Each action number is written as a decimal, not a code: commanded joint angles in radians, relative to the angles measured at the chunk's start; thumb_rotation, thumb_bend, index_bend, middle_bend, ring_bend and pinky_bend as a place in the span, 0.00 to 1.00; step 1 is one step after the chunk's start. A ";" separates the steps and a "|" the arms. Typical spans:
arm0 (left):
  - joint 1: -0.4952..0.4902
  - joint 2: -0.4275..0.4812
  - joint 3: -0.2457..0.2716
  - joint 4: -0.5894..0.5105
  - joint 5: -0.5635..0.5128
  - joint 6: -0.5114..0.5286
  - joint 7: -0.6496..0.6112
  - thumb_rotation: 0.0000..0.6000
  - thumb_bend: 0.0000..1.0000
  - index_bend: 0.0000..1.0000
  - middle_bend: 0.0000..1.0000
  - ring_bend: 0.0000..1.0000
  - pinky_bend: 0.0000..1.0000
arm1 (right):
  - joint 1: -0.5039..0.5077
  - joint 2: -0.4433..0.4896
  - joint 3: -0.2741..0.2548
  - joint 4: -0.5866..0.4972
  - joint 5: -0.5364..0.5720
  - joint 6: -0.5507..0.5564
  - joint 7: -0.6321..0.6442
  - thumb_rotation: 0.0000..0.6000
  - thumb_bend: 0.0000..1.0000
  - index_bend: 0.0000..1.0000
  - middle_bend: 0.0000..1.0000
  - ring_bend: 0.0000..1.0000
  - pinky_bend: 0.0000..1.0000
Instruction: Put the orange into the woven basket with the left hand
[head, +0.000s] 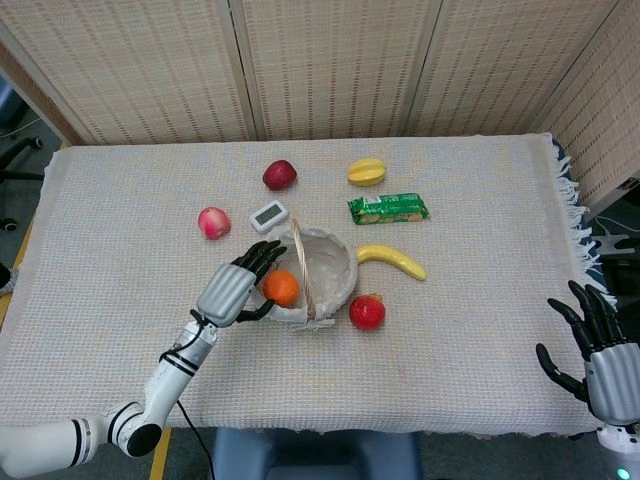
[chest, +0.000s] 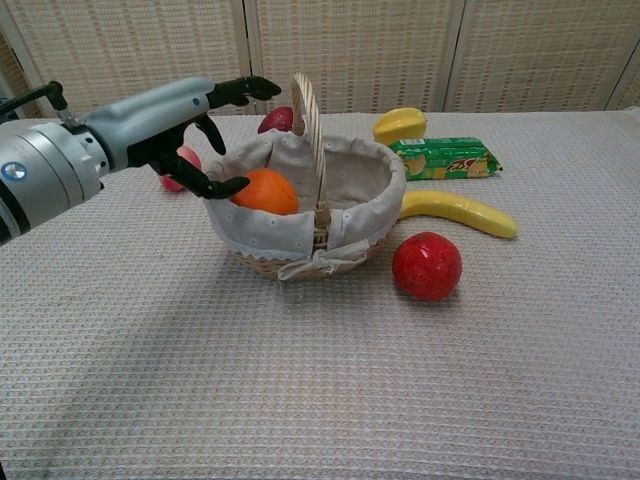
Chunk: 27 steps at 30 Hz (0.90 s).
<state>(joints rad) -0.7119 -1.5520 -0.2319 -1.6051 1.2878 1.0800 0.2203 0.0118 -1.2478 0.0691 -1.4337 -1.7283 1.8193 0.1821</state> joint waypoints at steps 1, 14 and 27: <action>0.002 0.009 0.003 -0.006 -0.004 0.004 0.008 1.00 0.35 0.00 0.00 0.02 0.30 | -0.001 0.000 0.000 0.000 0.000 0.002 0.001 1.00 0.26 0.19 0.03 0.00 0.15; 0.108 0.184 0.067 -0.011 -0.140 0.049 0.172 1.00 0.41 0.09 0.08 0.20 0.32 | 0.003 0.002 -0.002 -0.002 0.001 -0.009 -0.002 1.00 0.26 0.19 0.03 0.00 0.15; 0.321 0.359 0.224 -0.108 0.028 0.241 0.087 1.00 0.41 0.09 0.13 0.20 0.32 | 0.007 -0.006 -0.004 -0.002 0.000 -0.020 -0.022 1.00 0.26 0.19 0.03 0.00 0.15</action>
<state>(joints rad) -0.4313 -1.2130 -0.0439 -1.6981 1.2617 1.2568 0.3171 0.0179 -1.2542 0.0648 -1.4354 -1.7295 1.8014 0.1605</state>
